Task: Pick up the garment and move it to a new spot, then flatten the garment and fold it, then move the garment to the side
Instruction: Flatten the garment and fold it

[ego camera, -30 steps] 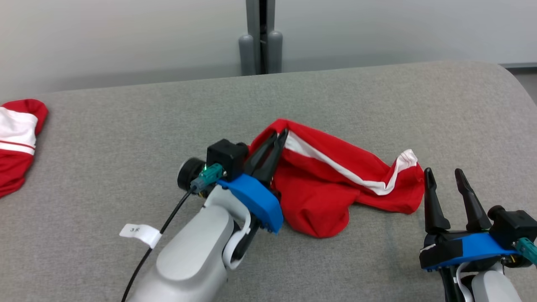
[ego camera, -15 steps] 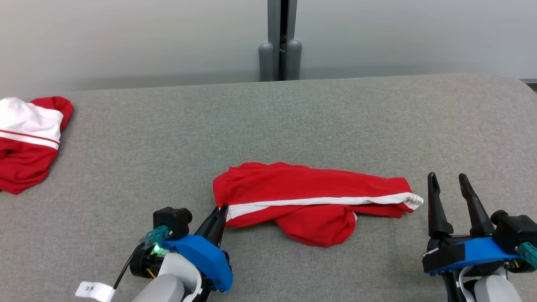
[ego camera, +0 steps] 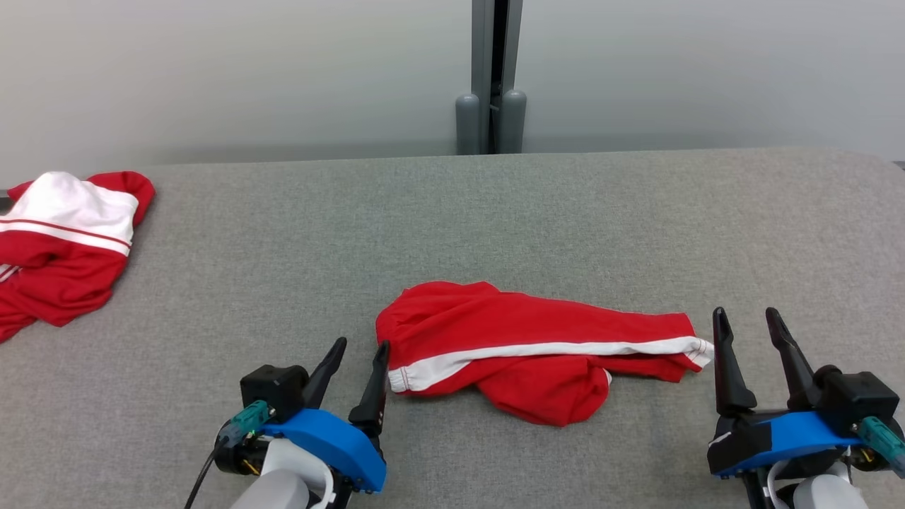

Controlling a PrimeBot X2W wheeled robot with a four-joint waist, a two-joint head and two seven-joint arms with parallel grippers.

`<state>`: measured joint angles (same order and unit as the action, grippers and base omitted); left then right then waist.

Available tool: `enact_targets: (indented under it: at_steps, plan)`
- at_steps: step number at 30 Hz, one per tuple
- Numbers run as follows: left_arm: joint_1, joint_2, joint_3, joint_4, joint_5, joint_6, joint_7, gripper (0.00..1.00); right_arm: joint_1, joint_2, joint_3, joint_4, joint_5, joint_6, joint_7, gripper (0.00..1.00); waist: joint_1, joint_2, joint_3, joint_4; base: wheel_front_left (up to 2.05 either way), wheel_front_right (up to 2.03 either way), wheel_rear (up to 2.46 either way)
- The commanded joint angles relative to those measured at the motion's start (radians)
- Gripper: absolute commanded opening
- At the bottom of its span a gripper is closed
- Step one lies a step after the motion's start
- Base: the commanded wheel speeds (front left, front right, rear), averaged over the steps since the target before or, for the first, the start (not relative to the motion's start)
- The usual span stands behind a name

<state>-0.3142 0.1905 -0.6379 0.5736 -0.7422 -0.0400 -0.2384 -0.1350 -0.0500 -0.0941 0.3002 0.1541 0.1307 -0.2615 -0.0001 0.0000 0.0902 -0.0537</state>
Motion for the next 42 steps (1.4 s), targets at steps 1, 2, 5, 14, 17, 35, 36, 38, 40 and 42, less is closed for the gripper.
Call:
enact_targets:
  at_steps: [1, 2, 5, 14, 17, 35, 36, 38, 40, 42]
  plan:
    - [-0.001, 0.01, 0.014, -0.008, 0.013, -0.004, -0.014, 1.0, 0.017, -0.001, 0.003, 0.002, -0.009, 0.0, -0.005, 1.0, 0.0001, 0.0, -0.009, 0.004, 0.0, 0.0, 0.0]
    - [0.007, 0.012, 0.023, -0.015, 0.017, -0.003, -0.02, 1.0, 0.02, -0.001, 0.005, 0.001, -0.017, 0.0, -0.005, 1.0, 0.0001, 0.0, -0.015, 0.008, 0.0, 0.0, 0.0]
    - [0.033, 0.018, 0.056, -0.046, 0.042, 0.006, -0.027, 1.0, 0.026, -0.001, 0.008, 0.004, -0.03, 0.0, -0.005, 1.0, 0.0001, 0.0, -0.032, 0.018, 0.0, 0.0, 0.0]
    - [0.188, -0.025, 0.251, -0.207, 0.166, 0.033, -0.028, 1.0, 0.06, -0.001, 0.023, 0.0, -0.032, 0.0, -0.005, 1.0, 0.0001, 0.0, -0.059, 0.036, 0.0, 0.0, 0.0]
    - [0.234, -0.042, 0.302, -0.22, 0.211, 0.032, -0.028, 1.0, 0.074, -0.001, 0.034, 0.007, -0.039, 0.0, -0.005, 1.0, 0.0001, 0.0, -0.064, 0.038, 0.0, 0.0, 0.0]
    - [0.289, -0.122, 0.446, -0.224, 0.361, -0.027, -0.028, 1.0, 0.067, -0.001, 0.057, 0.038, -0.06, 0.0, -0.005, 1.0, 0.0001, 0.0, -0.059, 0.036, 0.0, 0.0, 0.0]
    - [0.288, -0.124, 0.449, -0.223, 0.365, -0.03, -0.028, 1.0, 0.065, -0.001, 0.057, 0.039, -0.059, 0.0, -0.005, 1.0, 0.0001, 0.0, -0.058, 0.036, 0.0, 0.0, 0.0]
    - [0.286, -0.128, 0.453, -0.219, 0.37, -0.033, -0.028, 1.0, 0.064, -0.001, 0.059, 0.041, -0.057, 0.0, -0.005, 1.0, 0.0001, 0.0, -0.057, 0.035, 0.0, 0.0, 0.0]
    - [0.283, -0.13, 0.456, -0.217, 0.377, -0.038, -0.028, 1.0, 0.063, -0.001, 0.061, 0.042, -0.056, 0.0, -0.005, 1.0, 0.0001, 0.0, -0.057, 0.034, 0.0, 0.0, 0.0]
    - [0.281, -0.133, 0.458, -0.214, 0.38, -0.041, -0.028, 1.0, 0.063, -0.001, 0.061, 0.043, -0.055, 0.0, -0.005, 1.0, 0.0001, 0.0, -0.055, 0.033, 0.0, 0.0, 0.0]
